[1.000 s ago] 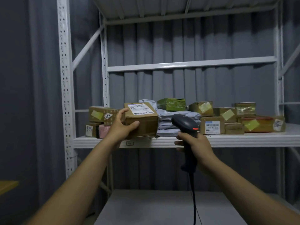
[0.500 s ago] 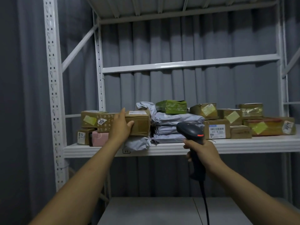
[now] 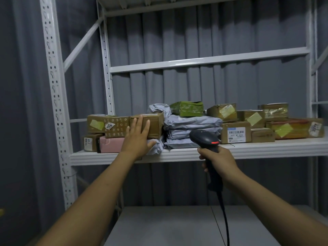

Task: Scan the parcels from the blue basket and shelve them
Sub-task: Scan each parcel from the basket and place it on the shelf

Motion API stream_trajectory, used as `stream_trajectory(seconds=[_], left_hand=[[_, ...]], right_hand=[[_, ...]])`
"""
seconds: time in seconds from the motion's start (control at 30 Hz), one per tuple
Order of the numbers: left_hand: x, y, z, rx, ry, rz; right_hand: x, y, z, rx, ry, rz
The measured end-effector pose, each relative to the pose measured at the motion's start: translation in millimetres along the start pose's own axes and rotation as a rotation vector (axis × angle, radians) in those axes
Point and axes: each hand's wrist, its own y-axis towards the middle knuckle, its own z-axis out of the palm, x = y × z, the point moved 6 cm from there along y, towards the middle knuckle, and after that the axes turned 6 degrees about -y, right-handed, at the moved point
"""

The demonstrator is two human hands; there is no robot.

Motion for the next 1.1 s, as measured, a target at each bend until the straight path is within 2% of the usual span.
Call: stream_trajectory(seconds=[0.13,0.3,0.4,0.47,0.73,0.9,1.0,1.1], left_hand=[[-11,-5,-9,0.025,0.027,-0.03],[-42,-38,-21,-0.015,-0.072,0.003],[-65,-74,-10,-0.034,-0.143,0.055],[-81,-104,12,0.01,-0.161,0.068],[-137,-240,150,0.396,-0.248,0.034],[-161,-328,245,0.686,-0.26,0.037],[-169,-384,298,0.879,-0.248,0.009],[-173,-438,345,1.04,-0.303,-0.043]], right_hand=[[2,-8,-3,0.043,-0.098,-0.023],[-4,-29,-14,0.064,-0.234,-0.041],[-23,-49,-24,0.052,-0.285,-0.017],[-44,-65,-31,0.053,-0.309,0.021],[-188,-135,-66,0.162,-0.447,0.286],[-286,-169,-92,0.201,-0.509,0.461],[-339,-182,-103,0.209,-0.63,0.562],[-371,-184,-99,0.24,-0.591,0.597]])
